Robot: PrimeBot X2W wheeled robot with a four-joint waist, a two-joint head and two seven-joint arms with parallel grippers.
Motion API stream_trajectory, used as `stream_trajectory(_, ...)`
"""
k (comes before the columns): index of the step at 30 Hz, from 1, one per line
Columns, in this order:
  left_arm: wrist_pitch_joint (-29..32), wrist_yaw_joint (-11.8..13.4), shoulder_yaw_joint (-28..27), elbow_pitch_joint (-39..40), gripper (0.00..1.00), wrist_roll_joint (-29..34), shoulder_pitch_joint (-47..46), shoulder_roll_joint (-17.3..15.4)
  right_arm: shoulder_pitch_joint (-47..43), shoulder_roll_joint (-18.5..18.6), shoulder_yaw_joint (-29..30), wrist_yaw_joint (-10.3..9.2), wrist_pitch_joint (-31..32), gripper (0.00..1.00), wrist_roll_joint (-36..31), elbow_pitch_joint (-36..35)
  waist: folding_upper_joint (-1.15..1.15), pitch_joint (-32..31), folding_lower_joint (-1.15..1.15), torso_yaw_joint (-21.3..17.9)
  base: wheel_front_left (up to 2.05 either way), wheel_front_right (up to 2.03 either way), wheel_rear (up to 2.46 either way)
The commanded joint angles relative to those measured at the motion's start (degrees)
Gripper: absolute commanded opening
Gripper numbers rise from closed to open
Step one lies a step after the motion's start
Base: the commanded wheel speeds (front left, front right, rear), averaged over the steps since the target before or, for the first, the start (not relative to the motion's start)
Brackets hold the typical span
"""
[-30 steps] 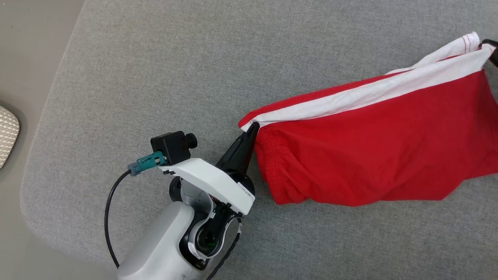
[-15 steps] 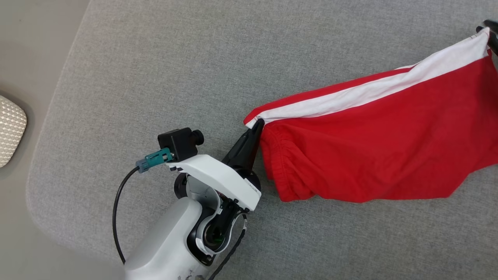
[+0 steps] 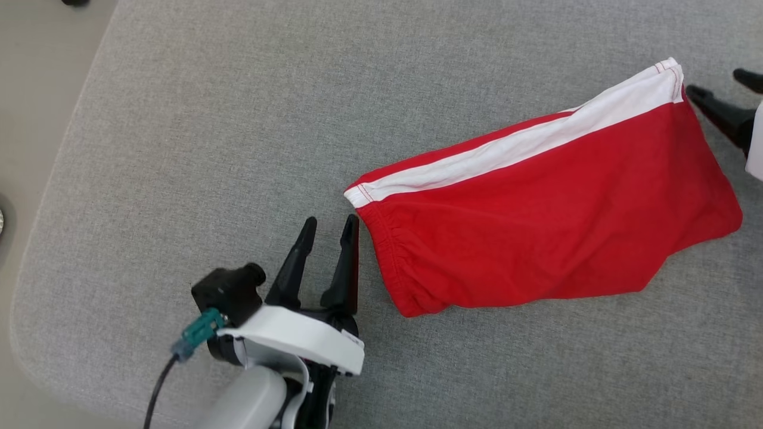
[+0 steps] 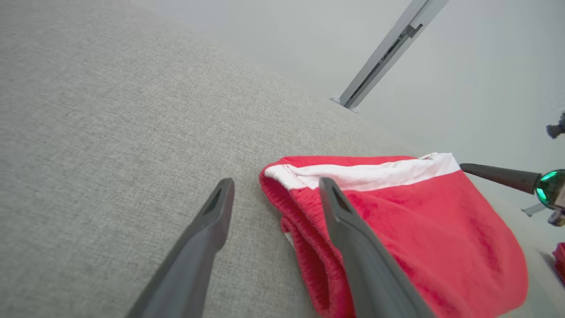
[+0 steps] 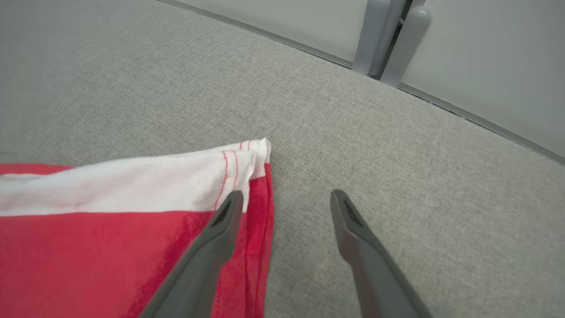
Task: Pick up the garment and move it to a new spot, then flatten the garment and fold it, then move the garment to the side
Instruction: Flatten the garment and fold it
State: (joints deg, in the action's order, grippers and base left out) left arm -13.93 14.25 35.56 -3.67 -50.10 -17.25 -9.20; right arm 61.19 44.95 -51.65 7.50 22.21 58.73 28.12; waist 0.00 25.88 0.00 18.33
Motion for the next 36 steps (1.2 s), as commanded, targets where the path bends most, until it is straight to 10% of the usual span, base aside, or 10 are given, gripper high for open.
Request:
stream_trajectory(1, -0.7, 0.8, -0.2, 1.1, 1.0, 1.1, 1.6, 0.7, -1.8, -0.7, 0.9, -0.01, 1.7, 1.0, 0.1, -0.3, 0.0, 0.7, 0.0, 0.4, 0.0, 0.0, 0.0)
stream_trajectory(13, -1.3, -0.6, -1.3, 1.2, 1.0, 5.1, 5.1, 3.2, -11.7, -4.7, 5.0, 0.09, 10.1, 1.0, -0.4, -1.4, 0.0, 0.6, 0.0, 2.4, 0.0, 0.0, 0.0)
stream_trajectory(14, -1.3, -0.9, -1.6, 1.2, 1.0, 5.7, 5.0, 3.2, -12.2, -4.8, 5.5, 0.14, 10.4, 0.33, -0.7, -1.7, 0.0, 0.4, 0.0, 2.4, 0.0, 0.0, 0.0)
stream_trajectory(15, -1.3, -1.2, -1.9, 1.2, 1.0, 6.1, 5.0, 3.4, -12.5, -4.8, 6.0, 0.14, 9.8, 0.0, -1.3, -2.0, 0.0, 0.3, 0.0, 2.3, 0.0, 0.0, 0.0)
stream_trajectory(36, -1.2, -4.6, -7.7, -0.4, 1.0, 16.3, 16.4, -0.9, -35.0, -5.9, 28.4, 0.04, -3.3, 0.0, 5.8, -2.5, 0.0, -12.4, 0.0, -12.3, 0.0, 0.0, 0.0)
